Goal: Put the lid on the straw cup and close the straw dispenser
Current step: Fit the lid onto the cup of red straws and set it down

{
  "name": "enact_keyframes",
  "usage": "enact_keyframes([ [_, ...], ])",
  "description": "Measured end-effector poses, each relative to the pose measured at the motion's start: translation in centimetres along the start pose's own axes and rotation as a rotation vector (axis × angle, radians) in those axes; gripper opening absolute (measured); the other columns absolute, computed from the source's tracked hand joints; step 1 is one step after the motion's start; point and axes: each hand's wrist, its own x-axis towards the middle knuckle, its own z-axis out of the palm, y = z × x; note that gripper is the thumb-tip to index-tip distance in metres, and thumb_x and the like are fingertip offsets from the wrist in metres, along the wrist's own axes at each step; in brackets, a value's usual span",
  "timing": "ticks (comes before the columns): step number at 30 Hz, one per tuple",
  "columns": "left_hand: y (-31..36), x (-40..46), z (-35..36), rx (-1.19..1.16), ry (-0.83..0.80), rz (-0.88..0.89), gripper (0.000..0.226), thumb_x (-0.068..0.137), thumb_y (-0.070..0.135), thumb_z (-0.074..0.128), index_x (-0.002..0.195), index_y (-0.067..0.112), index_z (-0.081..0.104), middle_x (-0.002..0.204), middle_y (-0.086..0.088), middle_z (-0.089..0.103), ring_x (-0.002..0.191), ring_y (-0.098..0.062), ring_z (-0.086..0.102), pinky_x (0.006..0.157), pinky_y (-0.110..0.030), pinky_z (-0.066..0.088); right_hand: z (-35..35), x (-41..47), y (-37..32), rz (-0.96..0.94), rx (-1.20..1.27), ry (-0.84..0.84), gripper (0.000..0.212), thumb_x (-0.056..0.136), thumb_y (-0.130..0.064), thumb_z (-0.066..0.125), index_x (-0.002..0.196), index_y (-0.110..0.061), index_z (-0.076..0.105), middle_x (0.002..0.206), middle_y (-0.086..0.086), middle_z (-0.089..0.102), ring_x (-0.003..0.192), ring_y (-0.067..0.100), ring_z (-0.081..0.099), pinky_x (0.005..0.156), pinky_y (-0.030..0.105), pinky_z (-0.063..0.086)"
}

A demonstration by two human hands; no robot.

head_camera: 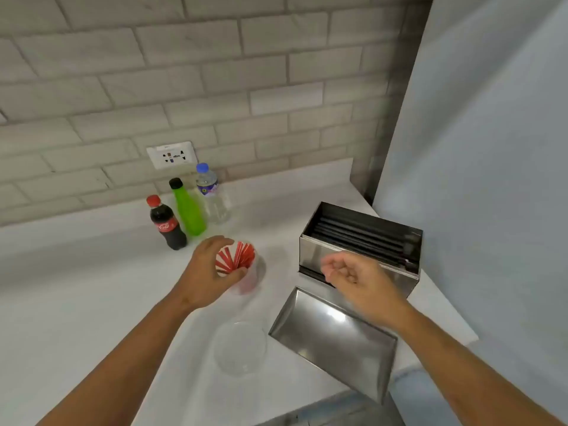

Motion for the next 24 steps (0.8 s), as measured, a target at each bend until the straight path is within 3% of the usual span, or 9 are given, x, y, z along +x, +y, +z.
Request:
enact_keyframes([
  [2,-1.8,0.6,0.5,-0.008,-0.021,-0.054,0.084,0.076,0.047,0.089,0.145,0.018,0.051,0.147,-0.009,0.051,0.133,-0.03,0.05,0.111,-0.052,0.047,2.0,0.6,0.8,0.067,-0.018,-0.03,0.019,0.097,-0.017,0.07,0.104,-0.034,0.074,0.095,-0.001,0.077,0.085,0.013,0.072,0.081,0.024,0.06],
  [4,-3.1,0.5,1.2,-0.072,-0.056,-0.083,0.097,0.071,0.051,0.092,0.149,0.022,0.044,0.148,-0.003,0.047,0.129,-0.021,0.051,0.11,-0.044,0.05,4.4,0.7,1.6,0.105,-0.073,-0.059,0.015,0.098,-0.021,0.069,0.109,-0.029,0.075,0.092,-0.007,0.075,0.08,0.005,0.071,0.081,0.025,0.06],
  [7,-4.0,0.1,2.5,-0.264,-0.017,-0.085,0.092,0.063,0.06,0.09,0.138,0.061,0.037,0.131,0.04,0.049,0.116,0.009,0.058,0.092,-0.009,0.051,7.4,1.1,2.9,0.07,-0.223,-0.109,0.023,0.098,-0.025,0.066,0.119,-0.022,0.073,0.104,-0.01,0.076,0.096,0.001,0.07,0.089,0.022,0.055],
  [10,-4.1,-0.3,3.0,-0.397,-0.024,-0.13,0.099,0.062,0.062,0.091,0.137,0.065,0.027,0.121,0.057,0.048,0.112,0.025,0.055,0.082,0.001,0.047,10.6,1.4,4.1,0.011,-0.476,-0.185,0.034,0.099,-0.033,0.062,0.131,-0.021,0.067,0.125,-0.005,0.072,0.116,0.011,0.064,0.104,0.028,0.048],
  [12,-4.4,-0.4,3.5,-0.444,-0.017,-0.124,0.097,0.062,0.054,0.093,0.132,0.072,0.029,0.122,0.054,0.052,0.111,0.022,0.058,0.08,0.0,0.05,12.5,1.5,5.0,-0.015,-0.58,-0.24,0.04,0.1,-0.038,0.059,0.136,-0.021,0.064,0.136,-0.004,0.066,0.129,0.014,0.056,0.115,0.028,0.037],
  [15,-5.2,-0.2,4.2,-0.484,0.025,-0.105,0.088,0.064,0.045,0.096,0.137,0.049,0.047,0.129,0.028,0.062,0.116,0.0,0.066,0.087,-0.022,0.061,15.1,1.7,6.1,-0.088,-0.736,-0.34,0.044,0.101,-0.041,0.054,0.136,-0.015,0.064,0.138,0.001,0.064,0.134,0.022,0.048,0.117,0.03,0.031],
  [19,-5.5,-0.3,3.9,-0.503,0.056,-0.105,0.085,0.065,0.048,0.093,0.138,0.045,0.049,0.131,0.027,0.06,0.118,-0.001,0.064,0.083,-0.015,0.058,17.6,2.7,6.8,-0.132,-0.99,-0.399,0.045,0.101,-0.043,0.05,0.121,-0.008,0.07,0.123,0.01,0.068,0.124,0.031,0.05,0.115,0.039,0.03],
  [24,-5.0,-1.0,2.0,-0.52,0.081,-0.071,0.089,0.065,0.05,0.092,0.142,0.046,0.047,0.134,0.024,0.061,0.121,0.0,0.062,0.086,-0.01,0.055,19.2,3.1,6.7,-0.148,-1.048,-0.384,0.034,0.101,-0.027,0.049,0.107,-0.004,0.073,0.111,0.016,0.066,0.113,0.037,0.054,0.106,0.044,0.037],
])
